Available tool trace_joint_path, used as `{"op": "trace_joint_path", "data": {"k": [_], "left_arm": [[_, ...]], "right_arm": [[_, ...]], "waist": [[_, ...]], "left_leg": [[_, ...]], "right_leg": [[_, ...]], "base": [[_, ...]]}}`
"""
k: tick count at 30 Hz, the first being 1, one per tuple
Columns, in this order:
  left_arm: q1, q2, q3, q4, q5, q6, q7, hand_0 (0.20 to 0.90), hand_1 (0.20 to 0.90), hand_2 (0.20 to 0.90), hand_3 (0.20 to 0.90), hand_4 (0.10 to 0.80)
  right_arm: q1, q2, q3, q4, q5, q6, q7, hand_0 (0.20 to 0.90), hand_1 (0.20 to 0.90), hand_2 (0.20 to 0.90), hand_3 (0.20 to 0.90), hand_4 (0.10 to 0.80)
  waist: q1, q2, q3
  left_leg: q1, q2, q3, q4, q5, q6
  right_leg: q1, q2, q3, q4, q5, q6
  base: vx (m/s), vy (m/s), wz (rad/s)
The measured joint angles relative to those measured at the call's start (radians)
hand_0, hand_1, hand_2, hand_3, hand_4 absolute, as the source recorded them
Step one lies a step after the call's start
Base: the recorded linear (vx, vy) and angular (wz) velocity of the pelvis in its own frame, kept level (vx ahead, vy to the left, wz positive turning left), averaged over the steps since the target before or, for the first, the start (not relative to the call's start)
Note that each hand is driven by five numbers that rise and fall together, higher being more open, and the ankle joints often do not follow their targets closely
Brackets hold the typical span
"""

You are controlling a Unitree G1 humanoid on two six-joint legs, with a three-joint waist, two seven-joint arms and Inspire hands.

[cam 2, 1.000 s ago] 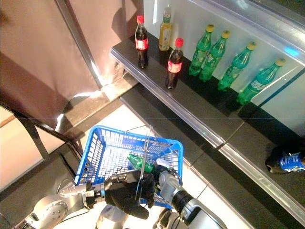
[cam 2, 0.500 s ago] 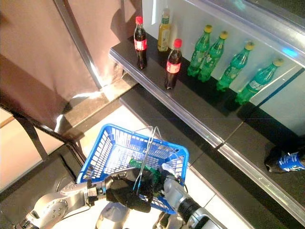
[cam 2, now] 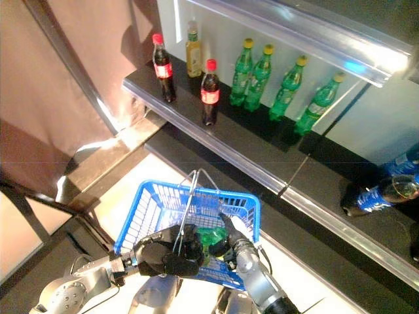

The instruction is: Pick up the drink and place into the basket.

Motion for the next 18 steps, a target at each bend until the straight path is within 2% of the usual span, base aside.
{"op": "trace_joint_path", "data": {"k": [3, 8, 14, 18], "left_arm": [[0.047, -0.03, 0.019, 0.013, -0.017, -0.004, -0.004, 0.3, 0.3, 0.3, 0.2, 0.1], [0.097, -0.03, 0.038, 0.035, -0.017, -0.007, -0.006, 0.3, 0.3, 0.3, 0.2, 0.1], [0.144, -0.044, 0.088, 0.049, -0.021, -0.018, -0.008, 0.3, 0.3, 0.3, 0.2, 0.1], [0.205, -0.078, 0.106, 0.099, -0.021, -0.071, -0.008, 0.3, 0.3, 0.3, 0.2, 0.1]], "right_arm": [[0.072, -0.029, -0.046, -0.112, 0.0, -0.032, 0.062, 0.9, 0.9, 0.9, 0.9, 0.8], [0.157, -0.062, -0.105, -0.234, 0.003, -0.077, 0.145, 0.9, 0.9, 0.9, 0.9, 0.8], [0.235, -0.087, -0.167, -0.31, 0.076, -0.136, 0.186, 0.9, 0.9, 0.9, 0.9, 0.8], [0.321, -0.09, -0.259, -0.373, 0.126, -0.188, 0.209, 0.9, 0.9, 0.9, 0.9, 0.8]], "waist": [[-0.019, -0.004, -0.002], [-0.053, -0.016, -0.01], [-0.077, -0.026, -0.018], [-0.103, -0.032, -0.049]], "left_leg": [[0.022, 0.006, 0.022, -0.007, -0.004, 0.006], [0.056, 0.015, 0.048, -0.026, -0.009, 0.014], [0.067, 0.022, 0.062, -0.036, -0.01, 0.015], [0.085, 0.029, 0.088, -0.056, -0.01, 0.014]], "right_leg": [[0.013, 0.002, 0.021, -0.011, 0.007, 0.006], [0.033, 0.008, 0.046, -0.03, 0.015, 0.008], [0.037, 0.009, 0.057, -0.041, 0.02, 0.008], [0.04, 0.019, 0.08, -0.059, 0.027, 0.011]], "base": [[0.044, -0.001, -0.19], [0.031, -0.014, -0.15], [0.014, -0.019, -0.09], [-0.011, -0.053, -0.18]]}}
